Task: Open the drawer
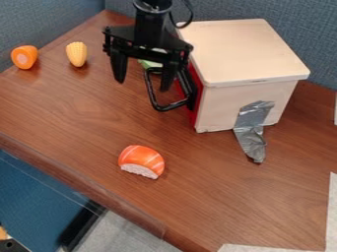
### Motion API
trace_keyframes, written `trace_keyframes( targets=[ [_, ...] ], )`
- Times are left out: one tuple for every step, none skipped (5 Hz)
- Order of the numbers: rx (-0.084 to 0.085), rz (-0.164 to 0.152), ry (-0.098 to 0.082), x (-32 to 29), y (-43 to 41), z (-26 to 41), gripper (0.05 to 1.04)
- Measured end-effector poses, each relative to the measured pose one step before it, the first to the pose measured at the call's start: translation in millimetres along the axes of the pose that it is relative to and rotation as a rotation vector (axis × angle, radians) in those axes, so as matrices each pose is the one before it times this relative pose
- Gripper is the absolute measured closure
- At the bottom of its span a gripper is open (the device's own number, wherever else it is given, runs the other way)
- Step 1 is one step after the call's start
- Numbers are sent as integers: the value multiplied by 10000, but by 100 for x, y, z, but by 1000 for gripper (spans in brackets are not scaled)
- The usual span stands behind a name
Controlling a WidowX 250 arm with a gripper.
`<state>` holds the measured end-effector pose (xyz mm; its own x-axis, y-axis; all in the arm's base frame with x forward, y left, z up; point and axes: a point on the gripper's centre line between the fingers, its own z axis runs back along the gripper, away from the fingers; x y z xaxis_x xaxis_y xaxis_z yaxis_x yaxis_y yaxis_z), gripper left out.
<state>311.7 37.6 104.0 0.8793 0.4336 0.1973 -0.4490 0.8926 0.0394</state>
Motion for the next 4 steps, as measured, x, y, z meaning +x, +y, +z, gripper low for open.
trace_keyframes(
  targets=[
    [15, 582, -18, 1311, -11, -894, 84],
    [38, 343, -54, 1017, -364, -846, 84],
    [234, 345, 145, 508, 369, -1380, 84],
    [267, 326, 224, 290, -90, -1515, 84]
  ],
)
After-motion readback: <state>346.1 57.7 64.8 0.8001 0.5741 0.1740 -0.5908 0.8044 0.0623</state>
